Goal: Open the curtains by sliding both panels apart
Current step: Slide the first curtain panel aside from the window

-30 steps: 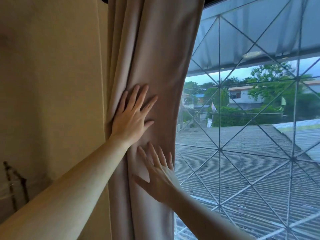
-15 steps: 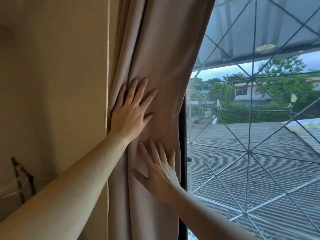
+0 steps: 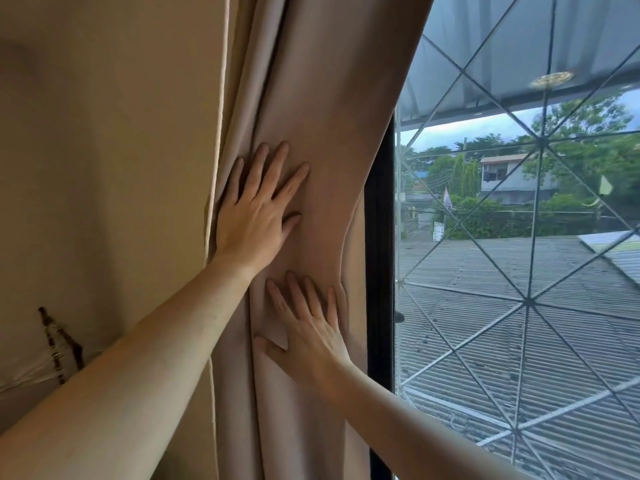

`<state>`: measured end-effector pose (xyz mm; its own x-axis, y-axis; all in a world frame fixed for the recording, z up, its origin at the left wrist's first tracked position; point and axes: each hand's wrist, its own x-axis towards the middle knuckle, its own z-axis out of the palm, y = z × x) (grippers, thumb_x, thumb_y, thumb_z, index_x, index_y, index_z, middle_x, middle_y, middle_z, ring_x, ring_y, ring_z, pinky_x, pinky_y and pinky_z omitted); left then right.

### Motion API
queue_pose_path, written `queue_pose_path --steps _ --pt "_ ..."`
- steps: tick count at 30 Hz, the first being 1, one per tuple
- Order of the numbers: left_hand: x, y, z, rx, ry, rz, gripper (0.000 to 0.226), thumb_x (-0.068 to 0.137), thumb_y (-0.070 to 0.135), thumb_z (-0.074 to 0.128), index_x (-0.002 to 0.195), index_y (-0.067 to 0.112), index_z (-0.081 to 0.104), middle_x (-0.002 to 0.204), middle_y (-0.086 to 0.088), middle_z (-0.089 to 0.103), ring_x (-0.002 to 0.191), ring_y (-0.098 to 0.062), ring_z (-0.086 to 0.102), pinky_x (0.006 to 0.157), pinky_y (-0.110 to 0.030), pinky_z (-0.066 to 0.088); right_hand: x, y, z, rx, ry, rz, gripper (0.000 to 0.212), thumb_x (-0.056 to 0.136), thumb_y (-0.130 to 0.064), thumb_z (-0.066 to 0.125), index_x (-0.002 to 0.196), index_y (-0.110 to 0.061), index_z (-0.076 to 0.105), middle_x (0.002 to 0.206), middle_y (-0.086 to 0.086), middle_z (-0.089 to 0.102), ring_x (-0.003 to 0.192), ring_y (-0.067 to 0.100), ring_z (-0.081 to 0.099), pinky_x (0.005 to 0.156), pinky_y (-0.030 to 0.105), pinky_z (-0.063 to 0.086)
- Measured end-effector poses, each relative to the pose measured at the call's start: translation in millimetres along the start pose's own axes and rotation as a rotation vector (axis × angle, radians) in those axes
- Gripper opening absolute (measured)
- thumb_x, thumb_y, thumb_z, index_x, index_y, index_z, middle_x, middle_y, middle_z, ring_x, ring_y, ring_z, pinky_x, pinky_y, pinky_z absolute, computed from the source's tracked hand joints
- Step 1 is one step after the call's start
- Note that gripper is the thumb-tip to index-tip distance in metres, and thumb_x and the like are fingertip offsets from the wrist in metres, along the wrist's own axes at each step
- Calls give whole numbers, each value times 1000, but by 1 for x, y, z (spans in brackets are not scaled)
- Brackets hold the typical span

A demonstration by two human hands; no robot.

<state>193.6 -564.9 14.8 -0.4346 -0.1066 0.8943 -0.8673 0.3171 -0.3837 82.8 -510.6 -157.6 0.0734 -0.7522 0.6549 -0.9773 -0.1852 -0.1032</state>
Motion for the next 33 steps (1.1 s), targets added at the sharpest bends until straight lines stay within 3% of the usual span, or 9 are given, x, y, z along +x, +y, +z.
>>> queue_pose_path --steps 8,18,23,28,33 --pt "-2 1 -5 -7 -6 0 85 107 60 58 176 36 15 187 -5 3 173 -34 8 139 -56 9 -8 -2 -4 20 -24 -1 91 100 -73 41 170 -43 -9 182 1 -7 165 26 -16 124 53 -28" --pt "-13 36 -36 -93 -19 -20 72 112 63 43 176 38 19 187 -5 5 173 -33 10 139 -56 5 -59 15 -23 -9 11 11 88 100 -73 41 172 -39 2 182 6 8 166 30 -1 131 58 -7" --pt "-21 73 -65 -173 -10 -32 66 114 62 36 175 38 24 187 -5 9 173 -34 12 139 -54 2 -102 30 -44 -20 -4 42 89 99 -75 42 171 -41 2 182 3 7 166 29 -1 131 57 -3" --pt "-27 111 -96 -261 -3 -49 63 115 58 38 173 37 29 186 -5 12 172 -34 15 139 -57 9 -150 45 -75 -46 7 45 90 96 -69 52 170 -40 8 179 2 15 165 28 4 131 58 6" --pt "-29 148 -127 -331 14 -86 60 116 58 36 172 36 34 185 -5 18 171 -35 19 138 -58 13 -200 59 -116 -78 -51 99 89 98 -69 47 167 -49 -4 181 1 5 166 30 -3 132 60 -5"
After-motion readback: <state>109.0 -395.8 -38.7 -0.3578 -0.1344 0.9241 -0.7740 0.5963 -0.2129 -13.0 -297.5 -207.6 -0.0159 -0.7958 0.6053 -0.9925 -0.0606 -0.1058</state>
